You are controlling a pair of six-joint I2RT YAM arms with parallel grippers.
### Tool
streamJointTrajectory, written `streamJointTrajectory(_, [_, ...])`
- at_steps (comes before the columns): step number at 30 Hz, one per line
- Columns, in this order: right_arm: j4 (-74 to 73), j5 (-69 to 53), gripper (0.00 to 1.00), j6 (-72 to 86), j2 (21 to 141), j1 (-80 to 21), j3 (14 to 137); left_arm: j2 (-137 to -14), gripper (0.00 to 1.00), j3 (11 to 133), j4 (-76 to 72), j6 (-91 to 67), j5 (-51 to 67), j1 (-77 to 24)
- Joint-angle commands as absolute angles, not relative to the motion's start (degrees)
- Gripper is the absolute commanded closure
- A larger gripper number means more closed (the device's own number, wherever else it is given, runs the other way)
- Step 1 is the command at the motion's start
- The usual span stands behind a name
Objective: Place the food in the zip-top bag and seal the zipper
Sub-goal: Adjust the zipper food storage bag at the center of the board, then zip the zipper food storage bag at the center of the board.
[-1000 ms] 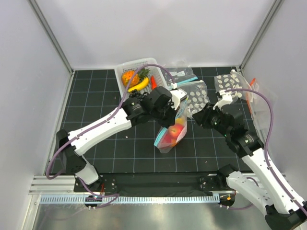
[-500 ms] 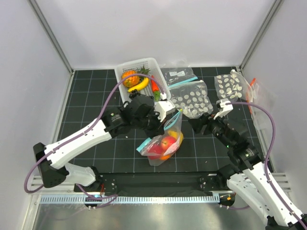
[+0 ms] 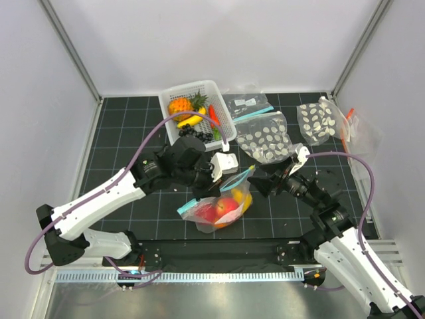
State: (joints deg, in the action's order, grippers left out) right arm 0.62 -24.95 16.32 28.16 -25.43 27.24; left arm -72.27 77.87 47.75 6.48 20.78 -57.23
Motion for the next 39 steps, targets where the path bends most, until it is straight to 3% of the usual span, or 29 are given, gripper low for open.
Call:
streamJointTrajectory(1, [9.0, -30.8, 0.24, 14.1, 28.0, -25.7, 26.8, -71.6, 1.0, 80.9, 51.4, 9.5, 26.8, -57.0])
streamJointTrajectory(6, [12.4, -35.1, 0.24, 14.1, 27.2, -25.7, 25.4, -70.2, 1.0, 81.0, 52.5, 10.6, 28.4, -57.0])
streamJointTrajectory(13, [17.6, -45.2, 0.33, 16.9, 30.9, -25.7, 25.6, -67.4, 1.0, 81.2, 53.3, 12.1, 30.6, -57.0])
streamJointTrajectory(26, [21.0, -48.9, 0.32, 19.1, 31.6, -25.6, 25.7, -65.3, 1.0, 82.6, 55.5, 13.4, 34.0, -57.0])
streamJointTrajectory(32, [23.9, -50.9, 0.49, 21.4, 31.9, -25.7, 25.2, -65.8, 1.0, 83.3, 56.3, 13.6, 34.5, -57.0])
streamJointTrajectory(33, [24.7, -51.8, 0.59, 21.7, 32.1, -25.8, 25.1, -65.8, 1.0, 83.3, 56.2, 13.6, 34.4, -57.0])
streamJointTrajectory(34, [25.0, -52.0, 0.62, 22.4, 32.3, -25.8, 25.2, -65.8, 1.0, 83.3, 56.2, 13.5, 34.4, -57.0])
streamJointTrajectory(39, [26.0, -52.7, 0.72, 23.4, 33.2, -26.1, 25.7, -66.5, 1.0, 83.5, 56.4, 13.5, 34.2, -57.0])
